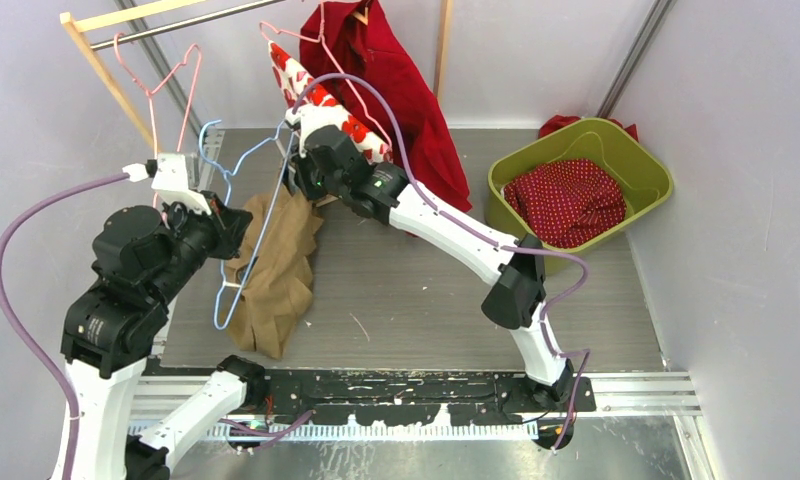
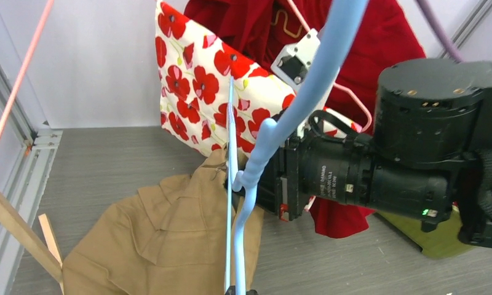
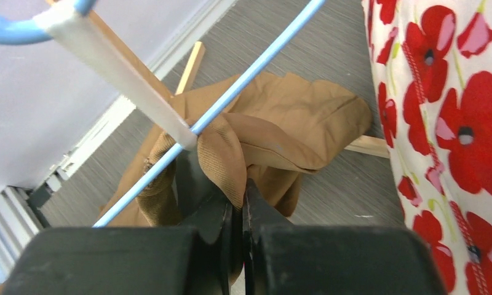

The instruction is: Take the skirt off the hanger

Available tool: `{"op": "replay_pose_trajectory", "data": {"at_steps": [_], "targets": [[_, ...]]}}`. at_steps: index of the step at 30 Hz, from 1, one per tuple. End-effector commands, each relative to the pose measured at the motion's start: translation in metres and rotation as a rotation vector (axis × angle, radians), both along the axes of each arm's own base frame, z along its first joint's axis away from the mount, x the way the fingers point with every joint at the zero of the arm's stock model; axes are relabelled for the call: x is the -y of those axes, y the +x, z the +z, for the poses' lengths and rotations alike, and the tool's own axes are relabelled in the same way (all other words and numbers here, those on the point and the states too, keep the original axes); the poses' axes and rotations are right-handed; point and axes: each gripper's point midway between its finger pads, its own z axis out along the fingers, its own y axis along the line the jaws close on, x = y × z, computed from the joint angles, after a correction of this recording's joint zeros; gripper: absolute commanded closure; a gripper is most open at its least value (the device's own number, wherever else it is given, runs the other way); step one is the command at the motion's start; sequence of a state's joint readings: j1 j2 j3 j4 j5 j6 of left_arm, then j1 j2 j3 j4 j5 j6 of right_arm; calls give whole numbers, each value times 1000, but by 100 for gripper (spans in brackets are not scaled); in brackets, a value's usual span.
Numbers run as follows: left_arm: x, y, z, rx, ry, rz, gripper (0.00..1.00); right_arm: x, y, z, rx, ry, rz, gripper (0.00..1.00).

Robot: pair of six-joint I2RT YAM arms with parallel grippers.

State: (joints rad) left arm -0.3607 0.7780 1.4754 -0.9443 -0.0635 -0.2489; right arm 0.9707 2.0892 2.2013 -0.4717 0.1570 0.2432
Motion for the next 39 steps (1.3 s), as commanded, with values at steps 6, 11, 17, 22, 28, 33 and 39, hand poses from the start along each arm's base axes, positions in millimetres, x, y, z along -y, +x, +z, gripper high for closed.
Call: {"op": "replay_pose_trajectory", "data": {"at_steps": [6,11,17,22,28,33,39], "targets": [[-5,18,-19,14,79,27,100,54,-1,125,261,56,-89,98],[-7,23,-37,-22,125,36,100,64,8,133,316,27,-112,96],[-12,19,-57,-88,169,39,100,98,47,135,325,14,-202,96],[-25,25,-82,-150,274,82,100,130,71,144,347,3,-268,96],[-22,33,-86,-174,312,63,100,154,91,147,348,15,-318,96],[-20,49,-85,-164,319,85,100,144,79,141,293,51,-254,98],[-14,79,-70,-123,318,109,100,107,35,117,261,-8,-136,98]]}}
